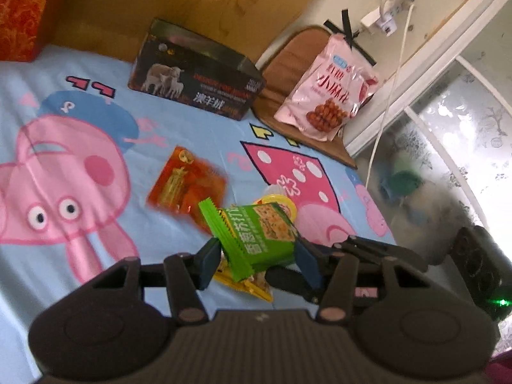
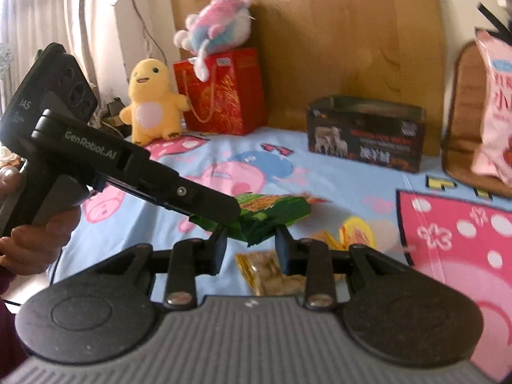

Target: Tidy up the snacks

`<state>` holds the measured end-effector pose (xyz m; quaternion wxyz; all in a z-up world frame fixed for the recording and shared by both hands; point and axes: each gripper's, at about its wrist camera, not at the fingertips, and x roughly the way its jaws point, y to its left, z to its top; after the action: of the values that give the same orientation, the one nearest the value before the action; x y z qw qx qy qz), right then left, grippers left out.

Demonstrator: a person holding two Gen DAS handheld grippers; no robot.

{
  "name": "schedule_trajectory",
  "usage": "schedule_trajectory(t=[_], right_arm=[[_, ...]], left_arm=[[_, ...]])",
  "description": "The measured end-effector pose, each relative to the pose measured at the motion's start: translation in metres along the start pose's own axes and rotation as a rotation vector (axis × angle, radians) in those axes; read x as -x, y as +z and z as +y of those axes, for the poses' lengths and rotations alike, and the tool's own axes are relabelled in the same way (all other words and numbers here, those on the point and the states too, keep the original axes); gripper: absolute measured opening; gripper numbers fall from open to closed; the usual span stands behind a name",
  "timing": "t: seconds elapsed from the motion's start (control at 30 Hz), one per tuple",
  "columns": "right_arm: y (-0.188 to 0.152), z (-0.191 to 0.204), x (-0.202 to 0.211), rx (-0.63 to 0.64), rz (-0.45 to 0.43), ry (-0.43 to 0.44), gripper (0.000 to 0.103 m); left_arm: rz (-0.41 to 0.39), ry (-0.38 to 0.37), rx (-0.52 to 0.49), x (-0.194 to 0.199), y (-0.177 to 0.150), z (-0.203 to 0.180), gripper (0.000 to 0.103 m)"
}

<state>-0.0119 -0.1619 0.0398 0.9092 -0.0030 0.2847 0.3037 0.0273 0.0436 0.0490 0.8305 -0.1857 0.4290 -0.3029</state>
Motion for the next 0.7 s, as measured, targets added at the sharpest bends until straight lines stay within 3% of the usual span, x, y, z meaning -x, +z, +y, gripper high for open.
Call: schedule_trajectory(t=[0.07,0.2,0.33,0.57,0.7], right_arm=[[-0.003,-0.004,-0.002,0.008,0.023,-0.009,0.036],[-0.01,-0.01,-0.006,-0.022,0.051,-0.004,0.037],[-0.003,-0.009,0.0,-0.008,-0.009,-0.01,0.036],[0.05,-0.034,-0.01,0.034,-0.162,-0.057,0.036],[0.087,-0.066,-0.037,0.031,-0.214,-0.064,0.035]], left_arm=[[0.022,-0.001,-0.004,-0.008,0.0,-0.002,0.061],[0.029,0.011,-0.009,-0.016,0.001,-0.003,0.06],[-0.021,0.013,-0.038,-0.006,0.02,-0.011,0.06],[-0.124,0.068,-0.162,-0.015,0.105,-0.04,0.06],[-0.119,0.025,-0.15,-0.055,0.162,-0.041,0.06]])
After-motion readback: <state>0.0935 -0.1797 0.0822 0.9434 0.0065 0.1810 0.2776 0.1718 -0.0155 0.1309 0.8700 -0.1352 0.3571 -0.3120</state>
